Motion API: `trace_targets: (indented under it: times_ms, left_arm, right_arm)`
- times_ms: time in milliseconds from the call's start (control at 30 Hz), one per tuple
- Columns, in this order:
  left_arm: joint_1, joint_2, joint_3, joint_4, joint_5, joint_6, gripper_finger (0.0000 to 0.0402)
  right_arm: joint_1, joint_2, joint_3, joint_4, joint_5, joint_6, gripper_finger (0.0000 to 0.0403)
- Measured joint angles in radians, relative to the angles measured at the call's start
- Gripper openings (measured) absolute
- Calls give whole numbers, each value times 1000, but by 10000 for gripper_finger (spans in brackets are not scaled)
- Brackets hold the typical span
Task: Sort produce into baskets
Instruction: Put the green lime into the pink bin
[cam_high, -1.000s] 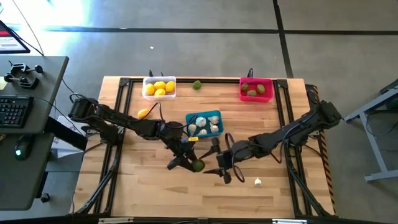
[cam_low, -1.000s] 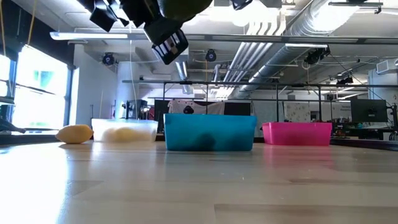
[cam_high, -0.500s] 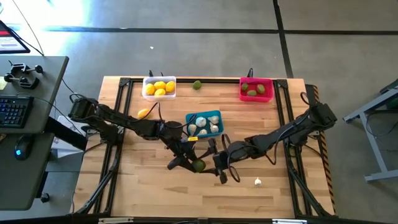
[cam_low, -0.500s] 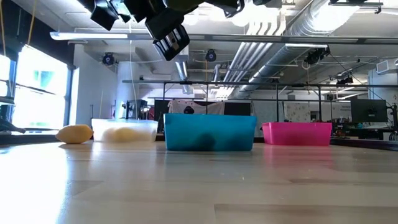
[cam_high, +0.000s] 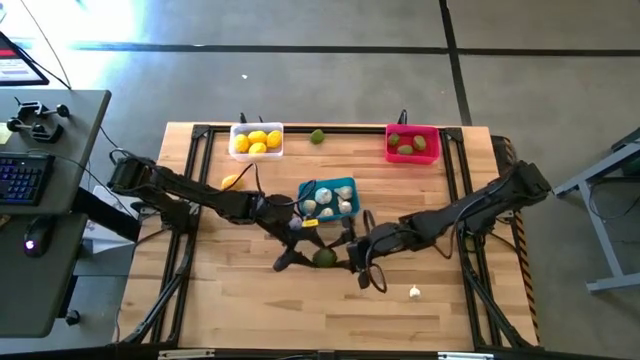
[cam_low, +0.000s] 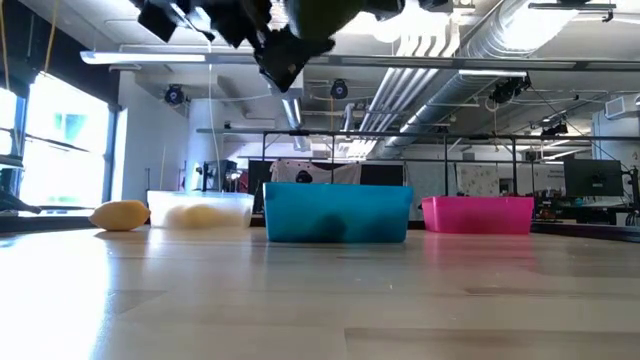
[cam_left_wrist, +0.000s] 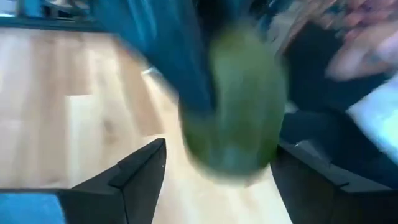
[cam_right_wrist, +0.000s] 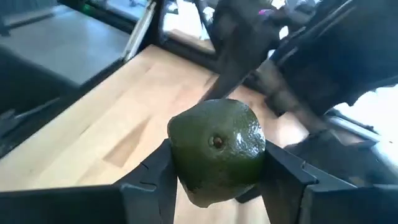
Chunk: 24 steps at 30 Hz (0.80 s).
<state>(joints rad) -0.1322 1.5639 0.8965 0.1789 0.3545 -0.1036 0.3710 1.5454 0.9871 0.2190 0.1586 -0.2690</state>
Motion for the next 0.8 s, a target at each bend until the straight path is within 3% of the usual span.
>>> trace_targets:
  times_ms: [167, 267, 433, 633, 800]
  left_arm:
    - [8, 14, -61, -8, -193, 137, 263]
    - [25, 2, -120, 138, -206, 139, 261]
    - [74, 4, -220, 245, -222, 103, 257]
    - [124, -40, -252, 231, -224, 129, 249]
    - [188, -130, -273, 200, -246, 202, 234]
  right_arm:
    - [-6, -108, 12, -75, 109, 31, 156]
    - [-31, -150, 3, -220, 184, 62, 156]
    - [-121, -264, 10, -445, 340, 157, 156]
    - [-377, -333, 8, -697, 434, 283, 154]
    - [-661, -331, -36, -750, 390, 317, 154]
